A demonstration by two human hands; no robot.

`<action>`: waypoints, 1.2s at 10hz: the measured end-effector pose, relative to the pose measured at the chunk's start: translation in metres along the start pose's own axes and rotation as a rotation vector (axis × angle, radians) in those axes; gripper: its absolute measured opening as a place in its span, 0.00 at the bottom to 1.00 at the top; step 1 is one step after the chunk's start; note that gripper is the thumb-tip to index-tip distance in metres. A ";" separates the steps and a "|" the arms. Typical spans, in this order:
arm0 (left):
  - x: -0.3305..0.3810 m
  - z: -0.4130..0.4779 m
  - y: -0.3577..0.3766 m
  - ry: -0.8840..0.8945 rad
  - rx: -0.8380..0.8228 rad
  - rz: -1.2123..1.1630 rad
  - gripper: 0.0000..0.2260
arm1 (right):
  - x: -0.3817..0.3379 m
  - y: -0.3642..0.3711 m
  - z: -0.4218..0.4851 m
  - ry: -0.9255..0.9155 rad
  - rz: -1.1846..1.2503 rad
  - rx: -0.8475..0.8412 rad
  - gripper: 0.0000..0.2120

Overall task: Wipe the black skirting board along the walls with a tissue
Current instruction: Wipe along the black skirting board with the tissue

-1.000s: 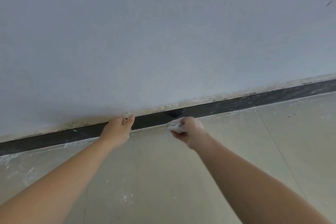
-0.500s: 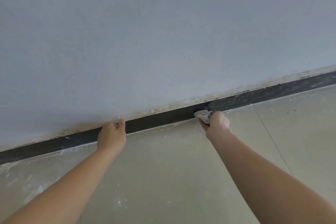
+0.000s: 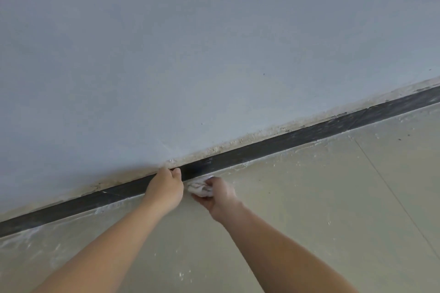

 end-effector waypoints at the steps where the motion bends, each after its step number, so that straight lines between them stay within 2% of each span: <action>1: -0.003 0.003 -0.006 0.040 -0.059 0.001 0.15 | -0.021 -0.002 0.002 -0.108 0.128 0.074 0.12; 2: 0.000 0.002 -0.015 0.083 -0.031 -0.015 0.15 | -0.050 -0.017 -0.020 -0.172 0.088 0.131 0.04; 3: 0.006 0.004 -0.020 0.104 -0.020 -0.011 0.15 | -0.088 -0.053 -0.045 -0.260 0.160 0.193 0.03; 4: 0.006 0.002 -0.020 0.088 -0.085 -0.018 0.11 | -0.115 -0.098 -0.072 -0.412 0.460 0.230 0.09; 5: 0.009 0.001 -0.024 0.093 -0.155 -0.008 0.11 | -0.121 -0.117 -0.085 -0.456 0.503 0.264 0.13; 7: 0.012 0.001 -0.033 0.182 -0.262 0.118 0.15 | -0.043 -0.055 -0.036 -0.123 -0.025 0.181 0.05; 8: 0.016 0.000 -0.034 0.260 -0.260 0.217 0.16 | 0.015 -0.008 0.001 -0.008 -0.203 0.061 0.06; 9: 0.017 0.003 -0.036 0.289 -0.253 0.247 0.15 | 0.038 0.022 0.029 -0.004 -0.123 0.039 0.11; 10: 0.014 0.007 -0.036 0.294 -0.256 0.287 0.15 | 0.018 0.030 0.031 -0.096 0.001 0.075 0.03; 12: 0.015 0.010 -0.035 0.296 -0.280 0.411 0.14 | -0.045 -0.017 0.002 -0.240 0.144 0.169 0.07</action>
Point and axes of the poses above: each hand's wrist, its own z-axis towards the middle knuckle, its own y-axis out of the palm, x = y × z, the point moved 7 cm from there along z, towards the middle knuckle, and after that the axes turned 9 degrees about y, right-handed, at the moved point
